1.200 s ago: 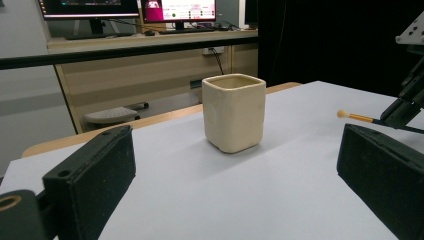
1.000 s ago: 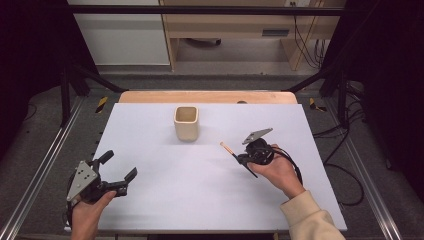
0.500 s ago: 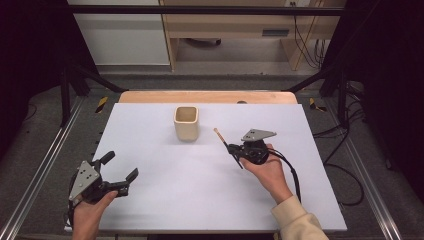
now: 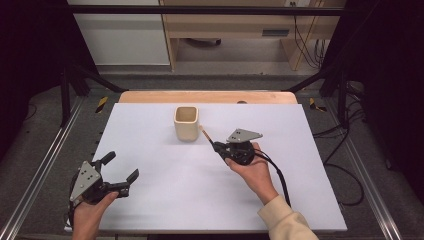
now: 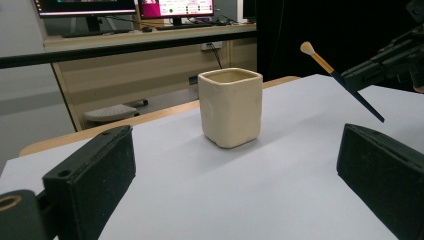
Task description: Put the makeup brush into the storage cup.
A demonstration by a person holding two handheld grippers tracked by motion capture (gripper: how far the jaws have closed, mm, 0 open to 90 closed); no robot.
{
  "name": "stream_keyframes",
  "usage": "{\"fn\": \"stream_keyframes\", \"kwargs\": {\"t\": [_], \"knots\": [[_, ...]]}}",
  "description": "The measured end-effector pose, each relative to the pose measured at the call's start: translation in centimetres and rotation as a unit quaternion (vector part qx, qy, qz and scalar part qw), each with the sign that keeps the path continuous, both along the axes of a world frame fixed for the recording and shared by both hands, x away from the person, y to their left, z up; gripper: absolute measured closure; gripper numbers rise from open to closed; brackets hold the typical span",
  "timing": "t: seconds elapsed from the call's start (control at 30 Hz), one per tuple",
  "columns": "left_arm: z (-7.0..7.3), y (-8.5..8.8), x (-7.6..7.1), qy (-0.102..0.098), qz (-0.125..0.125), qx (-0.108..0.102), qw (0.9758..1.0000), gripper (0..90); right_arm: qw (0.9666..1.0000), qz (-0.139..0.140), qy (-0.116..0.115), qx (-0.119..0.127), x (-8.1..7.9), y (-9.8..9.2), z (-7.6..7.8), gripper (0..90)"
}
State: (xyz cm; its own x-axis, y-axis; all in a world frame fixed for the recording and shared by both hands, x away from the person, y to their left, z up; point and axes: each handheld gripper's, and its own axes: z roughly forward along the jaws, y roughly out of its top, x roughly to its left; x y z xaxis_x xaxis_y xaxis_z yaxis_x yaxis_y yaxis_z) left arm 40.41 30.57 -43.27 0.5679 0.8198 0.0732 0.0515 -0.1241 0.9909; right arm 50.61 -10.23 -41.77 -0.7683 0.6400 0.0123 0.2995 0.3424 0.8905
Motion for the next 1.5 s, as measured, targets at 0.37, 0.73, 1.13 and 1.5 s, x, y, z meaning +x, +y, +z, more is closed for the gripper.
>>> {"fn": "stream_keyframes", "kwargs": {"t": [0.37,0.73,1.13,1.5], "knots": [[0.0,0.2,0.0,-0.001,0.002,-0.006,1.0,1.6,0.9996,-0.015,-0.017,-0.014,1.7,1.1,1.3,83.5],[0.0,0.2,0.0,-0.002,0.001,-0.005,1.0,1.7,0.9984,-0.033,-0.046,-0.006,2.5,2.2,1.2,83.5],[0.1,0.2,0.0,-0.002,-0.001,-0.008,1.0,1.8,0.9956,-0.036,-0.084,0.022,2.9,3.6,1.7,83.5],[0.1,0.2,0.0,-0.003,-0.001,-0.008,1.0,1.7,0.9908,-0.025,-0.128,0.038,3.1,5.3,2.0,83.5]]}}
